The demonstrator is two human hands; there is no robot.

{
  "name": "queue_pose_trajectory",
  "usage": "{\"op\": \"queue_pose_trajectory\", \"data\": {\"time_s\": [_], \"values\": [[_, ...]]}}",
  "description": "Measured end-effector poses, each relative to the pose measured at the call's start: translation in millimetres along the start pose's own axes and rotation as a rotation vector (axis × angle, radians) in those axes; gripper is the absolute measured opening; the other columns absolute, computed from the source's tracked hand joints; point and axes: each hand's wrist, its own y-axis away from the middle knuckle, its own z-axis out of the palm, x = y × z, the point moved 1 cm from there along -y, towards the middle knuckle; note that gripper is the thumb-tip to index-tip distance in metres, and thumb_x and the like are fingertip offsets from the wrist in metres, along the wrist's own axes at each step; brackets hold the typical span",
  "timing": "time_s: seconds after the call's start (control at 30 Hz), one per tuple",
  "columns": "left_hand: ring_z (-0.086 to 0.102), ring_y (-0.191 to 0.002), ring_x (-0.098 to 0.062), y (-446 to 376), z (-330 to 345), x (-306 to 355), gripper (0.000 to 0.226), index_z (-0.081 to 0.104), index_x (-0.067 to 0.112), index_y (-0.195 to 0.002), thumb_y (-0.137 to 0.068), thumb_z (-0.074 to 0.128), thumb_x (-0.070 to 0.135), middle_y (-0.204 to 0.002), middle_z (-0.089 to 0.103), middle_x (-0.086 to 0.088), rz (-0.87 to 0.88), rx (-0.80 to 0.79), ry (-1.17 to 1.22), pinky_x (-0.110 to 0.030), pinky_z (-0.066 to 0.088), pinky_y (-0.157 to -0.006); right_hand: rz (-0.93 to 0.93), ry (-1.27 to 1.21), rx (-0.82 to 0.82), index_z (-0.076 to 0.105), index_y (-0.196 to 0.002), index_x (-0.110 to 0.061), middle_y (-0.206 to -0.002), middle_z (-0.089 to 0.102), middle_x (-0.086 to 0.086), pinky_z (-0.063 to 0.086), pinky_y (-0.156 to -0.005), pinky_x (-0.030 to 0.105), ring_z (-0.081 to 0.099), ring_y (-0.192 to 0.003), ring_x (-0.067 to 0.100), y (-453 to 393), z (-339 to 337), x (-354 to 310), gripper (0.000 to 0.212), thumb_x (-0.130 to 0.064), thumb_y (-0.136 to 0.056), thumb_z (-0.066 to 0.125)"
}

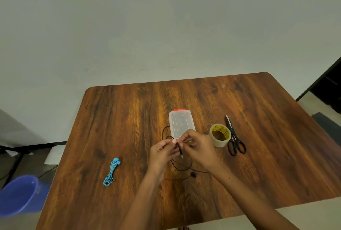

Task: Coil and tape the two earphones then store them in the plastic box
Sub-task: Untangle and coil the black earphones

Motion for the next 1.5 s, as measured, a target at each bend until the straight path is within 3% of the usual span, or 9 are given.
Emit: {"op": "queue_pose_trajectory", "data": {"time_s": [0.13,0.3,0.6,0.8,0.97,1.17,1.3,1.4,1.5], "values": [[0.071,-0.081,-0.023,-4,-7,18,0.018,0.071,0.002,-0.093,-0.092,0.058,0.014,-0.089,0.074,-0.014,-0.013,-0.07,-0.089,-0.026,0.058,-0.069,-0.053,-0.004,0.039,0.065,-0.098,-0.023,-0.098,0.065,-0.012,0.052,-0.067,0.019,0.063,-0.09,0.003,-6,-1,-8,0.021,-0.008,-0.083,0.067],[0.069,-0.071,-0.019,-5,-21,44,0.018,0.067,0.001,-0.087,-0.094,0.054,0.011,-0.079,0.071,-0.014,-0.083,-0.164,-0.114,-0.027,0.057,-0.063,-0.062,-0.062,-0.194,0.058,-0.126,-0.017,-0.128,0.059,-0.01,0.043,-0.094,0.01,0.049,-0.119,-0.009,-24,2,-21,0.041,0.004,-0.092,0.05],[0.068,-0.068,-0.012,10,-18,58,0.025,0.062,-0.003,-0.106,-0.084,0.061,0.007,-0.085,0.072,-0.013,-0.088,-0.32,0.026,-0.019,0.056,-0.06,-0.079,-0.142,-0.081,0.07,-0.1,-0.01,-0.092,0.07,-0.004,0.05,-0.08,0.014,0.065,-0.088,-0.001,-36,20,-24,0.019,0.0,-0.085,0.063],[0.069,-0.099,-0.02,12,-15,53,0.055,0.047,0.0,-0.131,-0.079,0.063,0.002,-0.117,0.066,-0.019,-0.117,-0.369,0.163,-0.02,0.058,-0.067,0.007,-0.311,-0.204,0.063,-0.1,-0.01,-0.095,0.065,0.004,0.053,-0.081,0.032,0.063,-0.091,0.014,-36,22,-21,0.022,-0.001,-0.08,0.064],[0.066,-0.106,-0.029,10,-14,46,0.07,0.033,0.005,-0.143,-0.078,0.059,-0.005,-0.119,0.065,-0.021,-0.084,-0.303,0.204,-0.026,0.059,-0.07,0.188,-0.44,-0.249,0.06,-0.107,-0.012,-0.101,0.065,0.006,0.053,-0.081,0.022,0.064,-0.094,0.01,-28,37,-9,0.027,0.006,-0.087,0.057],[0.067,-0.105,-0.027,-1,-24,41,0.066,0.029,0.008,-0.146,-0.087,0.052,-0.012,-0.117,0.067,-0.015,-0.011,-0.161,0.142,-0.032,0.06,-0.075,0.11,-0.187,-0.352,0.065,-0.086,-0.019,-0.077,0.066,-0.003,0.049,-0.065,0.024,0.064,-0.074,0.008,-8,53,-3,0.011,-0.01,-0.09,0.06],[0.067,-0.104,-0.025,-6,-33,33,0.069,0.027,0.007,-0.147,-0.086,0.052,-0.015,-0.116,0.066,-0.017,0.004,-0.07,0.134,-0.029,0.059,-0.073,-0.006,0.21,-0.395,0.049,-0.062,-0.034,-0.06,0.052,-0.014,0.04,-0.052,0.025,0.052,-0.059,0.009,-6,50,-5,0.03,-0.027,-0.088,0.062],[0.068,-0.102,-0.023,-8,-39,27,0.074,0.022,0.011,-0.149,-0.086,0.051,-0.015,-0.115,0.065,-0.019,-0.019,-0.05,0.074,-0.027,0.058,-0.073,-0.101,0.43,-0.418,0.066,-0.08,-0.027,-0.067,0.058,-0.012,0.031,-0.051,0.02,0.049,-0.062,0.008,-4,44,-10,0.013,-0.037,-0.087,0.062],[0.067,-0.101,-0.024,-7,-45,25,0.079,0.014,0.014,-0.151,-0.088,0.052,-0.013,-0.116,0.064,-0.021,-0.089,-0.106,-0.051,-0.031,0.059,-0.078,-0.121,0.509,-0.419,0.071,-0.096,-0.029,-0.086,0.071,-0.008,0.035,-0.055,0.017,0.062,-0.076,0.008,-7,34,-13,0.02,-0.044,-0.085,0.063]]}}
